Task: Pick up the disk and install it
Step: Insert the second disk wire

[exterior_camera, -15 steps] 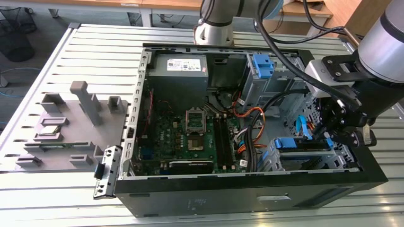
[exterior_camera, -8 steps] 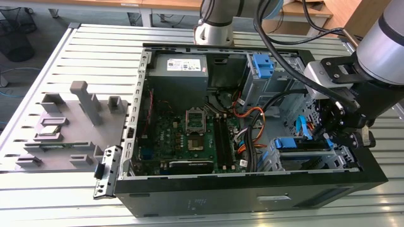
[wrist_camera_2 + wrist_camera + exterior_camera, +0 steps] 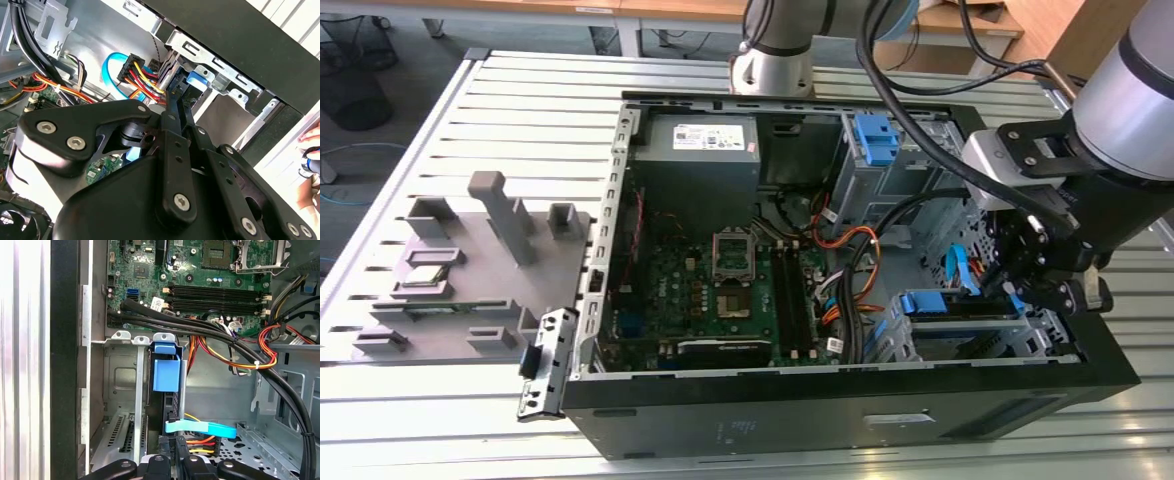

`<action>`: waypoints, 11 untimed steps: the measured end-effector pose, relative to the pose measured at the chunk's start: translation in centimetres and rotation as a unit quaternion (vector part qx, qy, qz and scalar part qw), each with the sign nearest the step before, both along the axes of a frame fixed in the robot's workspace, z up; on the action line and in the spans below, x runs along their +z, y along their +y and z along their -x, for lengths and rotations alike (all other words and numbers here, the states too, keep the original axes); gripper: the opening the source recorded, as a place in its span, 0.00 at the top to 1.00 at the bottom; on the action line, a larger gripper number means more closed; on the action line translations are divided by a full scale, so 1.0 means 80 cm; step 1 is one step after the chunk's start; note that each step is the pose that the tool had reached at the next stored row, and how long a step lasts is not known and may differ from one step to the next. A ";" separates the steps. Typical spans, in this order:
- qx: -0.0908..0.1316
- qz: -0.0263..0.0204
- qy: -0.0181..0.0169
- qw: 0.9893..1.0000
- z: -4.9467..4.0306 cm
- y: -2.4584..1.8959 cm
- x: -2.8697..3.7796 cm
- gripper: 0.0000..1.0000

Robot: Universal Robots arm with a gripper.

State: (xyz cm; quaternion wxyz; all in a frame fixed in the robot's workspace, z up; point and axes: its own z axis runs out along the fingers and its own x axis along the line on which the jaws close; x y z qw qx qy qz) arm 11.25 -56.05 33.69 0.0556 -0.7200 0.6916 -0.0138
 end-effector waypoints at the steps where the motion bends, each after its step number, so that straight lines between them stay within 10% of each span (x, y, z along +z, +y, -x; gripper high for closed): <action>1: -0.001 0.000 0.000 1.000 0.000 0.0000 0.0000 0.83; 11: -0.002 0.000 0.000 1.000 0.000 0.0000 -0.0006 0.83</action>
